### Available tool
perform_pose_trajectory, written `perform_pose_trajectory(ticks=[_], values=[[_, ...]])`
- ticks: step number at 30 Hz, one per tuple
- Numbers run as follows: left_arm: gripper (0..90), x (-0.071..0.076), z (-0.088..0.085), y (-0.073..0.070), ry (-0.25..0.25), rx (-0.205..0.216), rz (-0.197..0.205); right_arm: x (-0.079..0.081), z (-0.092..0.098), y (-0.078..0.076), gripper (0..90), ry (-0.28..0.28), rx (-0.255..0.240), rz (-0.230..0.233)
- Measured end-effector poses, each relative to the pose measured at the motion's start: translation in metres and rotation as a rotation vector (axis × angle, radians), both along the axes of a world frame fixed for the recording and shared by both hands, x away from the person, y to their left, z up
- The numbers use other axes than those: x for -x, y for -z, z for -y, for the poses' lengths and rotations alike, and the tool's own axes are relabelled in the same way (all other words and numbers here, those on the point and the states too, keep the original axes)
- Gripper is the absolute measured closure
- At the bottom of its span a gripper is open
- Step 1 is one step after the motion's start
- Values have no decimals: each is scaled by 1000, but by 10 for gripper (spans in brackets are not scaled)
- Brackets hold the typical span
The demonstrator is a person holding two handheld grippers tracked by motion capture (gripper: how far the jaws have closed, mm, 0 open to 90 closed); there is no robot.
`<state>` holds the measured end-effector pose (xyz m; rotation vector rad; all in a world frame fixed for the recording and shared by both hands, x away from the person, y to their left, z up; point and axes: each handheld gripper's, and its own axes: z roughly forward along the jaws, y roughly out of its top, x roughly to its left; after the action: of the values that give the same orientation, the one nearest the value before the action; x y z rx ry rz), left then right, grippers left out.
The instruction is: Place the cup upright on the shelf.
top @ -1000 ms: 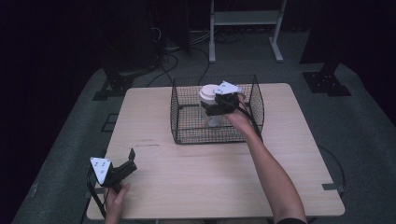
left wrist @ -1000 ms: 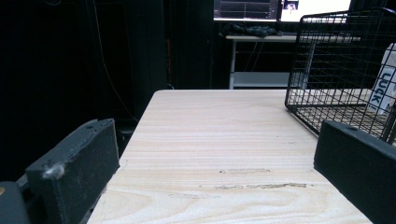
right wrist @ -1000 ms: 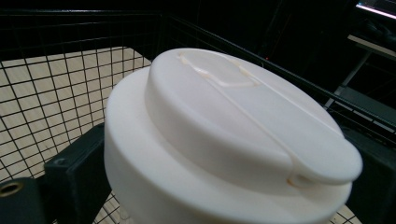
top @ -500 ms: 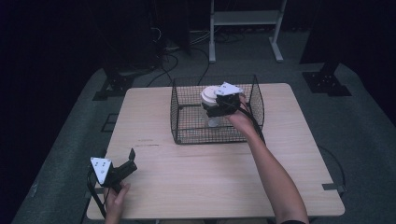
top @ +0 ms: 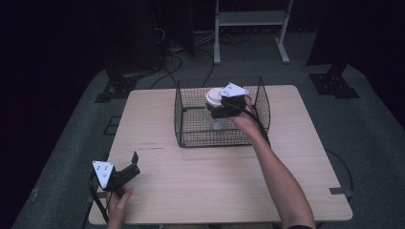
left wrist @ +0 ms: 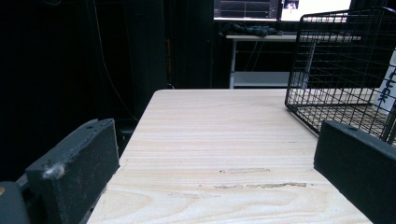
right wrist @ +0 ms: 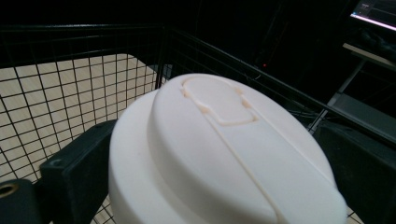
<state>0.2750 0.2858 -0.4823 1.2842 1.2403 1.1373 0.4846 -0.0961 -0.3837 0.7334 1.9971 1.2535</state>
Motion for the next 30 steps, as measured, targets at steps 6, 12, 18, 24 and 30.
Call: perform_pose_trajectory(ticks=[6, 12, 18, 24, 30], values=[[0, 0, 0, 0, 0, 1, -1, 1, 1, -4, 26, -3, -7, 11], [0, -1, 0, 0, -3, 4, -1, 5, 0, -11, 26, -14, -25, 33], [0, -1, 0, 0, -3, 0, -3, 9, 2, -23, 26, -13, -45, 57], [0, 0, 0, 0, -1, -2, 0, 18, 11, -37, 27, -16, -71, 81], [0, 0, 0, 0, 1, -2, 1, 27, 18, -46, 26, -13, -67, 99]])
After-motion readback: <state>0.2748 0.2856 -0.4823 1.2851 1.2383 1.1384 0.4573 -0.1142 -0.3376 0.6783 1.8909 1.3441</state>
